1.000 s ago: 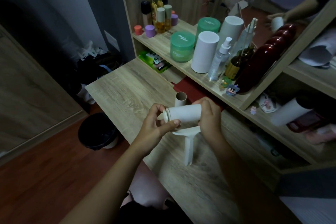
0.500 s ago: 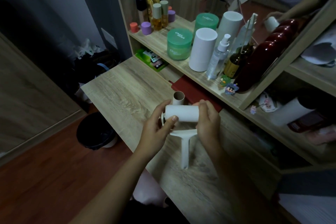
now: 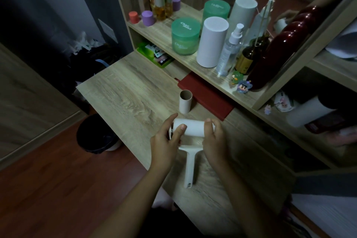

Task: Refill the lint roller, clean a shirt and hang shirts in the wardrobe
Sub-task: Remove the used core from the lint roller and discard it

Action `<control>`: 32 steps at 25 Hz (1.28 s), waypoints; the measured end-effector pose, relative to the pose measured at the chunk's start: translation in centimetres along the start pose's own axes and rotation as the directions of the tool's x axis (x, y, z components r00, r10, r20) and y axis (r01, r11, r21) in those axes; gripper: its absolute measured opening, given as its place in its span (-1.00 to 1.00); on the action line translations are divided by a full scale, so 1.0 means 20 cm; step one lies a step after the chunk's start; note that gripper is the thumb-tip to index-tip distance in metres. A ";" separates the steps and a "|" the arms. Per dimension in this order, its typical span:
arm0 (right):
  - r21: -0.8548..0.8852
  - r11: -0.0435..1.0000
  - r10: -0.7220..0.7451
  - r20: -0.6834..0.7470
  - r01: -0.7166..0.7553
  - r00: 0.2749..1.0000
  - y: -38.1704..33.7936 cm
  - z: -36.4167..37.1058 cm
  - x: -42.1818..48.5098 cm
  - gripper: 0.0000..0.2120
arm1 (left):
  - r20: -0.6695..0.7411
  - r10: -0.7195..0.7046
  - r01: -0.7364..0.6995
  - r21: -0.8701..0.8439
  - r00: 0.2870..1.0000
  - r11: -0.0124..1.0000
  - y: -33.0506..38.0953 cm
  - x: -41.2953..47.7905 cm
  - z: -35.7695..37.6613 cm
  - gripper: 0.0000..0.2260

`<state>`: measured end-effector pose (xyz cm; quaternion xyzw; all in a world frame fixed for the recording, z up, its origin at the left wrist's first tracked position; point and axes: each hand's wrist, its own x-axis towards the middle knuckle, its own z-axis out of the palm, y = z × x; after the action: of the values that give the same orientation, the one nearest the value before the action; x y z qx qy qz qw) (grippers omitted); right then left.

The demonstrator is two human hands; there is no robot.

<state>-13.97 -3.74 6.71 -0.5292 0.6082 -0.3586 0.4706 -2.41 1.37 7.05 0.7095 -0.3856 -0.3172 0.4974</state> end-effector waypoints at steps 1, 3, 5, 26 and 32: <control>-0.011 1.000 0.012 0.006 -0.012 1.000 0.01 0.00 0.00 -0.87 | 0.006 -0.013 0.013 -0.004 1.000 1.000 -0.01 0.00 0.01 -0.67; -0.044 0.999 -0.008 0.015 0.009 1.000 0.04 0.01 -0.02 -0.84 | 0.003 -0.039 0.039 -0.017 0.999 0.999 -0.02 0.00 0.01 -0.66; -0.061 0.998 -0.032 0.017 0.033 0.999 0.07 0.01 -0.03 -0.83 | 0.020 -0.041 0.041 -0.015 0.999 0.999 -0.04 0.00 0.00 -0.66; -0.051 0.998 0.058 0.238 -0.047 0.970 0.21 0.02 0.05 -0.65 | 0.066 -0.526 0.441 -0.637 0.848 0.632 -0.23 0.02 0.05 -0.69; -0.069 0.998 0.018 0.243 -0.001 0.970 0.23 -0.01 0.09 -0.66 | 0.158 -0.587 0.523 -0.670 0.794 0.527 -0.25 0.01 0.07 -0.70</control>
<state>-15.60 -4.61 2.11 -0.5820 0.5603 -0.2678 0.5250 -2.29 1.54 1.86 0.5724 0.0274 -0.5459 0.6112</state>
